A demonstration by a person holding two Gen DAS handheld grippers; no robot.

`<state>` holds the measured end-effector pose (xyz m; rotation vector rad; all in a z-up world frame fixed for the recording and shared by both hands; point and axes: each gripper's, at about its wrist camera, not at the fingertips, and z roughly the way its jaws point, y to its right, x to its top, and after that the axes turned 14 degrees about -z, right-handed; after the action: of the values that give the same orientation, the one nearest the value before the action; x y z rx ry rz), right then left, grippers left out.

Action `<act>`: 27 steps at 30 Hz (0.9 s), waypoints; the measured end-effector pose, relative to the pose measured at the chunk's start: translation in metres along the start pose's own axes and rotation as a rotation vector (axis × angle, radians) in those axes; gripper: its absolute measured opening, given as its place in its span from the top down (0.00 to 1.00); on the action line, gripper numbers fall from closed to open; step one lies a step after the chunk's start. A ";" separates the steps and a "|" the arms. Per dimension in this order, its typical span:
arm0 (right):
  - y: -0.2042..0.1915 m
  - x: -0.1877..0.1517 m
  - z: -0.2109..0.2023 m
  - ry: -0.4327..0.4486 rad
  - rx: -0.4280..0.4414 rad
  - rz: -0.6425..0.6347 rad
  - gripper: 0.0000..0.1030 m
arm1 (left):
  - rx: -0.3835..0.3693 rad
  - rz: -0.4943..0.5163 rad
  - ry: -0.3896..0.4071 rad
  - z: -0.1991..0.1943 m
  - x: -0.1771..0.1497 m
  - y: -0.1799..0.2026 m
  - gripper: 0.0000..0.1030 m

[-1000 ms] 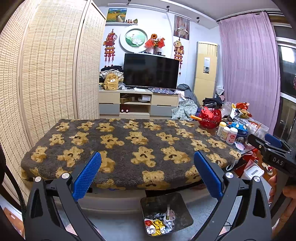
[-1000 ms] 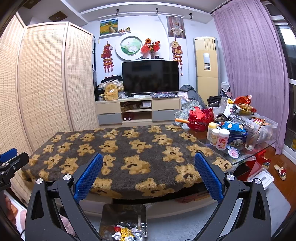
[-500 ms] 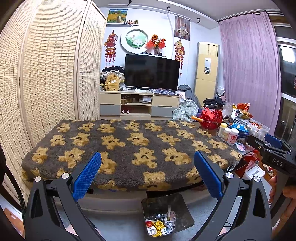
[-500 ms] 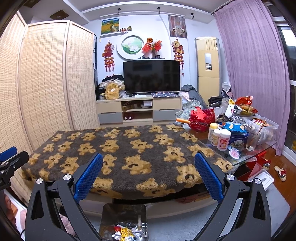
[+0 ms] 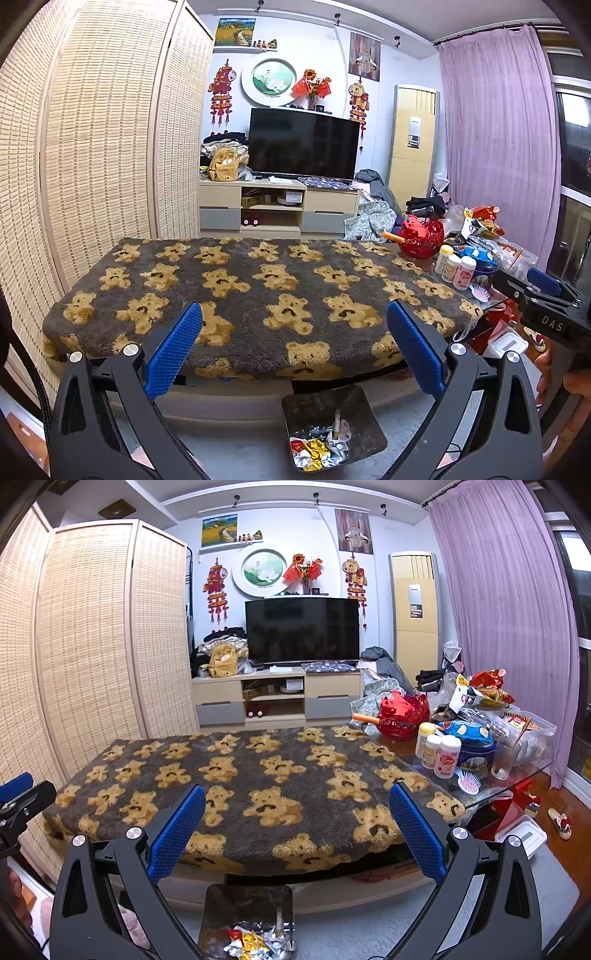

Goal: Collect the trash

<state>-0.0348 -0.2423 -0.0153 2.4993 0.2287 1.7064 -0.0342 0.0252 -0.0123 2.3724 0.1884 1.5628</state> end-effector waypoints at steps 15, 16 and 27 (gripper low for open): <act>-0.003 -0.003 0.004 -0.005 0.000 0.002 0.03 | -0.001 -0.001 0.004 0.001 0.000 -0.001 0.08; -0.003 -0.003 0.004 -0.005 0.001 0.002 0.03 | -0.002 -0.001 0.003 0.001 0.000 -0.001 0.08; -0.003 -0.003 0.004 -0.006 0.001 0.003 0.03 | -0.019 -0.006 -0.021 0.002 0.000 0.000 0.08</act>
<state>-0.0323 -0.2402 -0.0199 2.5057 0.2258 1.7005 -0.0327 0.0249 -0.0125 2.3706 0.1753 1.5304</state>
